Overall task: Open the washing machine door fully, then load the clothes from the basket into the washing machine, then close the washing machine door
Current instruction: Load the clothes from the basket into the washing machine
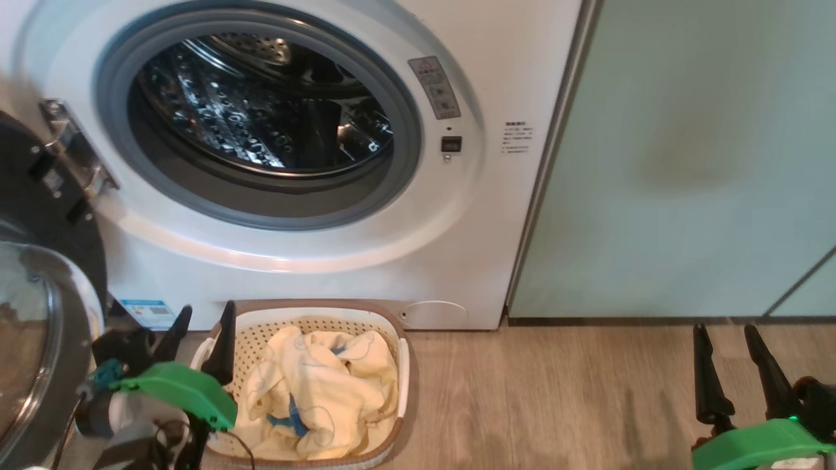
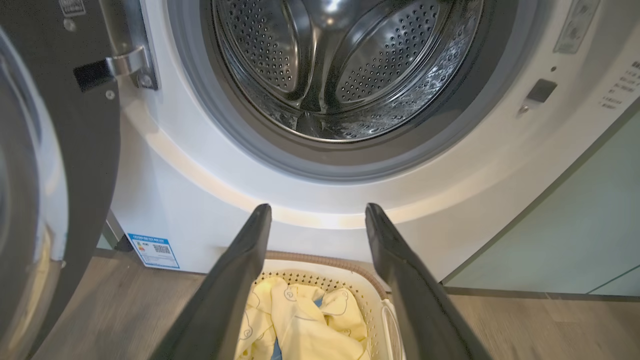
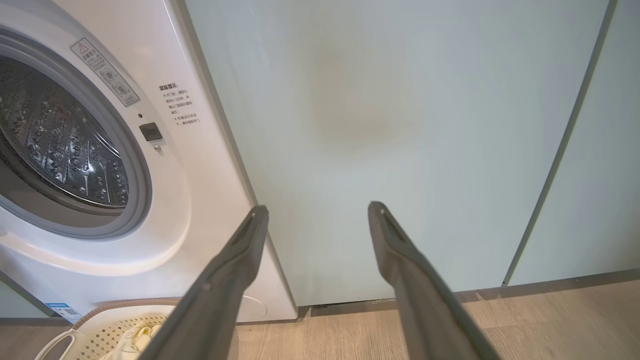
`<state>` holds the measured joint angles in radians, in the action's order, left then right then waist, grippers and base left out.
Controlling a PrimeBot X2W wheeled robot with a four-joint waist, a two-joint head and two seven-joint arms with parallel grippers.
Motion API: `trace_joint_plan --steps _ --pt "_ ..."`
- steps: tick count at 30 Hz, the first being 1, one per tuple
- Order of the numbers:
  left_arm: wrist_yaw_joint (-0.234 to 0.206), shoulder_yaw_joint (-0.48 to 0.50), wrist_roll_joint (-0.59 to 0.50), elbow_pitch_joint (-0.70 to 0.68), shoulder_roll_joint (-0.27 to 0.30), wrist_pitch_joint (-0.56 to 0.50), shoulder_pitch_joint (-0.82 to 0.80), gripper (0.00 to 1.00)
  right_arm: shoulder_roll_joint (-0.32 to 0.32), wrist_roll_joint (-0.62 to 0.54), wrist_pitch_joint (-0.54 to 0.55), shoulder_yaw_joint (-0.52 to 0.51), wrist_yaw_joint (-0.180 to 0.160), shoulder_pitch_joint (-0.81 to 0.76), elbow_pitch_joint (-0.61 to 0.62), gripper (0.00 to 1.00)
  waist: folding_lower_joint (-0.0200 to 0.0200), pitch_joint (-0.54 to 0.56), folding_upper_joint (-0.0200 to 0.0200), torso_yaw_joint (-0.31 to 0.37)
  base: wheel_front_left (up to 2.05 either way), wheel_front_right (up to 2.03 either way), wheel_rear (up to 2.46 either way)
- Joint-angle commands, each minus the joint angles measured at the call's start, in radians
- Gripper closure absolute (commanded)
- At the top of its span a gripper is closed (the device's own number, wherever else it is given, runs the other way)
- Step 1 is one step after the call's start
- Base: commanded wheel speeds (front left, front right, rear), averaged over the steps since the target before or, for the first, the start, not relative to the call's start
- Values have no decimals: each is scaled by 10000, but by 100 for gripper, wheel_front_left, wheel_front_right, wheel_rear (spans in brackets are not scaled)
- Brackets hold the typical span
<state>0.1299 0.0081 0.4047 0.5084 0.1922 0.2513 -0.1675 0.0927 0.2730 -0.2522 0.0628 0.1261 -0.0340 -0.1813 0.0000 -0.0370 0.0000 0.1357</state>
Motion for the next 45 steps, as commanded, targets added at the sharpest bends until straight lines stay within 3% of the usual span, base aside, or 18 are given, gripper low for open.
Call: trace_joint_plan --steps 1,17,32,45 --pt "8 463 -51 15 152 105 -465 0 242 38 -95 199 46 416 348 0 0 -138 0 166 0 0 0" --pt "8 109 747 3135 -27 105 -1410 0 472 55 -95 226 46 924 522 0 0 -1465 0 1064 0 0 0" --pt "8 -876 1378 6191 218 101 -3851 0 509 57 -95 475 46 2099 778 0 0 -3933 0 1503 0 0 0" --pt "8 -1440 1809 7410 407 -753 -5567 0 503 98 -95 577 46 3199 996 0 0 -5978 0 1533 0 0 0"
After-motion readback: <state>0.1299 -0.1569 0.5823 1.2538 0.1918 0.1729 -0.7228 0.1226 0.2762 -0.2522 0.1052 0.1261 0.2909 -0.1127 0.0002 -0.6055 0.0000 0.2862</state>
